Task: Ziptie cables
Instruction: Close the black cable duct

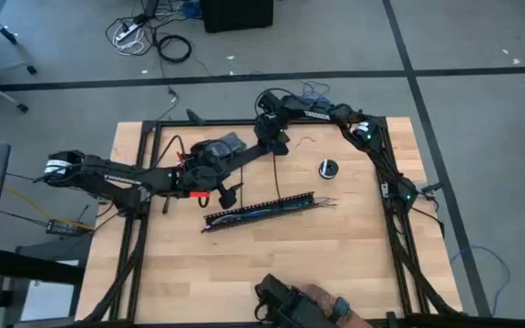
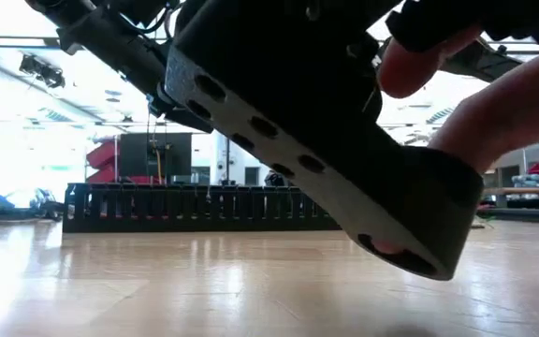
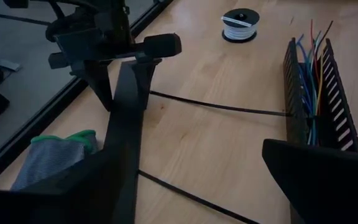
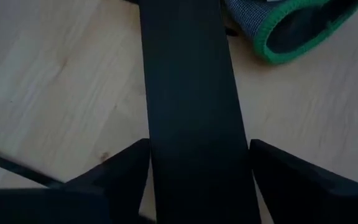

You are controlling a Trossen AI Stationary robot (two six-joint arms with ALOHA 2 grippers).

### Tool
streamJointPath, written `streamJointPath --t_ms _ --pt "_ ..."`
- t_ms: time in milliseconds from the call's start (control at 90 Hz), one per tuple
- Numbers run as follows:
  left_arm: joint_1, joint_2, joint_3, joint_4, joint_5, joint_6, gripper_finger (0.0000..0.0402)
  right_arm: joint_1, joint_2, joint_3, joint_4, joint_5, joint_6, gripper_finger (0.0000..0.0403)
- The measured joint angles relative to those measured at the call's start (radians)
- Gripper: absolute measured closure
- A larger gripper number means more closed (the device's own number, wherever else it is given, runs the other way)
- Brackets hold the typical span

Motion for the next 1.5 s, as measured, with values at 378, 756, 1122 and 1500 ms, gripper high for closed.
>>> streamJointPath --t_ms 378,756,1122,1500 --pt "0.000 0.000 0.000 0.000 0.000 0.000 0.0037 0.000 0.000 0.000 -0.004 0.003 0.026 0.0131" --pt "0.000 0.000 0.000 0.000 0.000 -0.001 0.0037 0.001 0.000 0.000 -0.020 0.017 0.020 0.0131" --pt "0.000 0.000 0.000 0.000 0.000 -0.002 0.0037 0.003 0.000 0.000 -0.024 0.014 0.020 0.0144" --pt "0.000 0.000 0.000 0.000 0.000 0.006 0.0037 0.013 0.000 0.000 -0.024 0.019 0.020 0.0151"
